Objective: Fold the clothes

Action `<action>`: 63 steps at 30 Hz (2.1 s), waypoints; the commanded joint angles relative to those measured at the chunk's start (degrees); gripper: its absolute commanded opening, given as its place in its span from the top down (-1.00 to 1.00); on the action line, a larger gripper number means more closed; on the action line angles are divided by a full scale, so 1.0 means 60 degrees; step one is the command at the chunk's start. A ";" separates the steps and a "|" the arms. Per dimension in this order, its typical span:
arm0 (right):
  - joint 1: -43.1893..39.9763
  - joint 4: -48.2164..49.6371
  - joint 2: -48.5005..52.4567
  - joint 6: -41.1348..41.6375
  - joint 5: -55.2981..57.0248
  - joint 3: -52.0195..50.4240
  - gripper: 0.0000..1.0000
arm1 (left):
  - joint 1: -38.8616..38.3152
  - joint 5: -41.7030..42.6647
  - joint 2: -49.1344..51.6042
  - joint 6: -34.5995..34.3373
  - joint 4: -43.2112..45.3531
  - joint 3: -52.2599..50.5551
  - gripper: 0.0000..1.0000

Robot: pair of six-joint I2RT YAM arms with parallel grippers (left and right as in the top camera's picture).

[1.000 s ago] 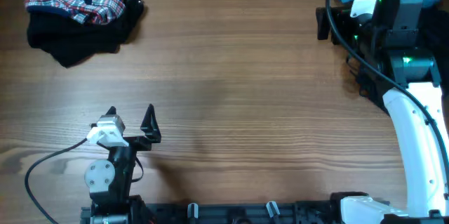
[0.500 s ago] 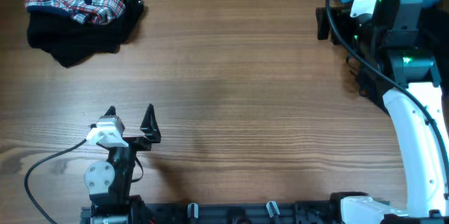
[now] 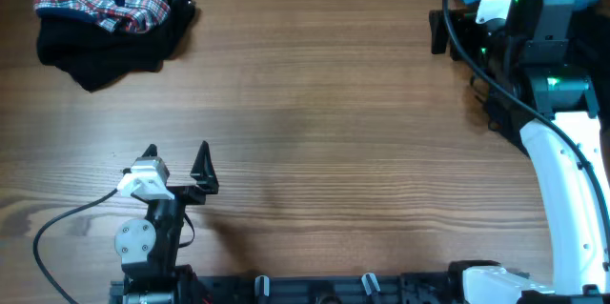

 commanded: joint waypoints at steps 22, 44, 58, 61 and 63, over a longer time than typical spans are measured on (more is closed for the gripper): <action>0.0463 -0.0229 -0.3075 -0.0055 -0.0098 -0.0867 -1.00 | 0.0080 0.0084 -0.0113 0.0124 0.0025 -0.0076 -1.00; 0.0455 0.7610 -1.0524 -0.0066 -0.1344 -1.0247 -0.99 | 0.0080 0.0084 -0.0113 0.0124 0.0025 -0.0076 -1.00; 0.0452 0.7446 -1.2834 -0.0091 -0.1304 -1.2794 -1.00 | 0.0080 0.0084 -0.0113 0.0124 0.0025 -0.0076 -1.00; 0.0455 0.7053 -1.3023 -0.0087 -0.1239 -1.2961 -0.99 | 0.0080 0.0084 -0.0113 0.0124 0.0025 -0.0076 -1.00; 0.0452 0.6757 -1.3191 -0.0353 -0.1239 -1.2965 -0.99 | 0.0080 0.0084 -0.0113 0.0124 0.0025 -0.0076 -1.00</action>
